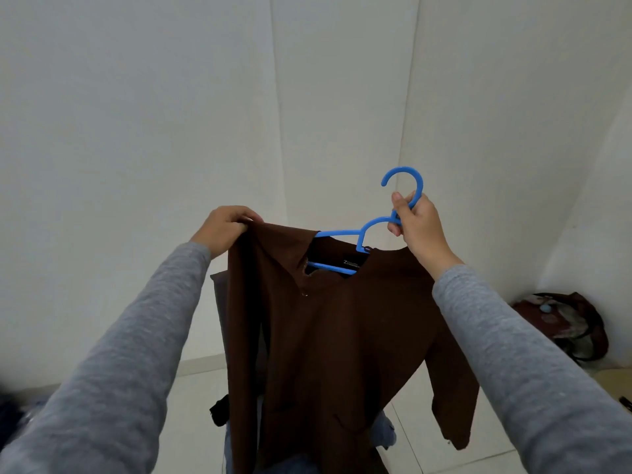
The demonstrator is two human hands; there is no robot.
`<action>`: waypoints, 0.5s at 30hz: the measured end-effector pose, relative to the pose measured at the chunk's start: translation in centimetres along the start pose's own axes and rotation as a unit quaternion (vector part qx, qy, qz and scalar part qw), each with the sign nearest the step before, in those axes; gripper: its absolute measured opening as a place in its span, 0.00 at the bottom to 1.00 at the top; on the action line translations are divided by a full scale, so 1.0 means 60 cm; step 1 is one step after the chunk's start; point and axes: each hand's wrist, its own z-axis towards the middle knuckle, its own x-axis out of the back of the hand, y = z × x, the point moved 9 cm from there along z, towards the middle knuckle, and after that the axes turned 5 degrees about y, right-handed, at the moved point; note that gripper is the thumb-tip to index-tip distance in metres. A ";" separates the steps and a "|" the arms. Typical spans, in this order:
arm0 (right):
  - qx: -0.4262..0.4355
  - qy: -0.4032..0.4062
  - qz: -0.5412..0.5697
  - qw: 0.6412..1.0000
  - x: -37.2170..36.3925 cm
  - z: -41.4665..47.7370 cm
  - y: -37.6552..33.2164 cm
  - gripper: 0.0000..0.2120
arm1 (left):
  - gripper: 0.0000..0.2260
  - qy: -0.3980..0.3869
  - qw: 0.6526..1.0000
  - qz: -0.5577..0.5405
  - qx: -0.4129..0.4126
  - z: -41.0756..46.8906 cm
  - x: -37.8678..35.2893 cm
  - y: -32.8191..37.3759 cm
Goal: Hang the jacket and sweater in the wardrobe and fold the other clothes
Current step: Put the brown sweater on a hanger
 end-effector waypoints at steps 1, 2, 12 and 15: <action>0.004 0.008 0.007 1.000 0.003 0.001 -0.004 0.13 | 0.19 0.001 1.000 0.012 0.007 -0.003 -0.008 0.001; 0.005 0.019 0.018 1.000 0.006 0.002 -0.009 0.13 | 0.18 -0.006 0.999 0.030 0.011 -0.008 -0.019 0.004; -0.031 0.069 0.067 0.995 0.030 0.013 -0.017 0.14 | 0.17 0.011 0.996 -0.079 -0.046 -0.066 -0.079 0.019; -0.041 0.091 0.079 0.992 0.041 0.009 -0.017 0.13 | 0.15 0.010 0.997 -0.067 -0.040 -0.065 -0.083 0.015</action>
